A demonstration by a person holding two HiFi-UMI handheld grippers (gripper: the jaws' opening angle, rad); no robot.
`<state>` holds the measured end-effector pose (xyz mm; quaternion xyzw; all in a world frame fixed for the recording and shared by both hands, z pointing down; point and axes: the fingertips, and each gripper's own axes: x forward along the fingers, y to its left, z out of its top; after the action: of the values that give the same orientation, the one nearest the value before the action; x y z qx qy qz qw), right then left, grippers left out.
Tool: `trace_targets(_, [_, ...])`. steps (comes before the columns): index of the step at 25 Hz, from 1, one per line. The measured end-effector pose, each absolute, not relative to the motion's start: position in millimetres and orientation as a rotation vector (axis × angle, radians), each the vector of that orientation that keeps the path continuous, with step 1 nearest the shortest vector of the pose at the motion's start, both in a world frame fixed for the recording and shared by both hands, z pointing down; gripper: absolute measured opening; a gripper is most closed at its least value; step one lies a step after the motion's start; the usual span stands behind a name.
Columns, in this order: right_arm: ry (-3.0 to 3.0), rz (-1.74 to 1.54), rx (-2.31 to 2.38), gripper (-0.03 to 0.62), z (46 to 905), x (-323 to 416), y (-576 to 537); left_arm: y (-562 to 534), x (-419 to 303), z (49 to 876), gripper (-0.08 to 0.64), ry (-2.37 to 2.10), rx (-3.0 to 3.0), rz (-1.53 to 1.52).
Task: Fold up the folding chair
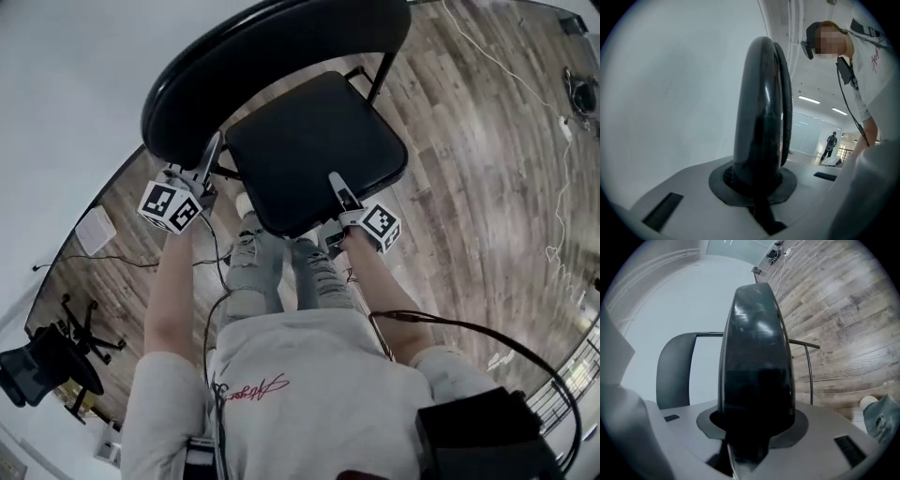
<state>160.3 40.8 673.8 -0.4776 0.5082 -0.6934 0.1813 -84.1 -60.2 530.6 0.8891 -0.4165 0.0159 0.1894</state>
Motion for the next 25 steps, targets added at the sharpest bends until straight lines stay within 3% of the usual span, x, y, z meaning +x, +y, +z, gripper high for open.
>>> trace_targets(8, [1.4, -1.998, -1.397, 0.155, 620.1, 111.2, -49.4, -125.8, -115.3, 515.2, 0.02, -1.004, 2.527, 0.042])
trace_targets(25, [1.263, -2.04, -1.555, 0.146, 589.8, 53.4, -131.9, -219.3, -163.6, 505.4, 0.017, -0.708, 2.536, 0.021])
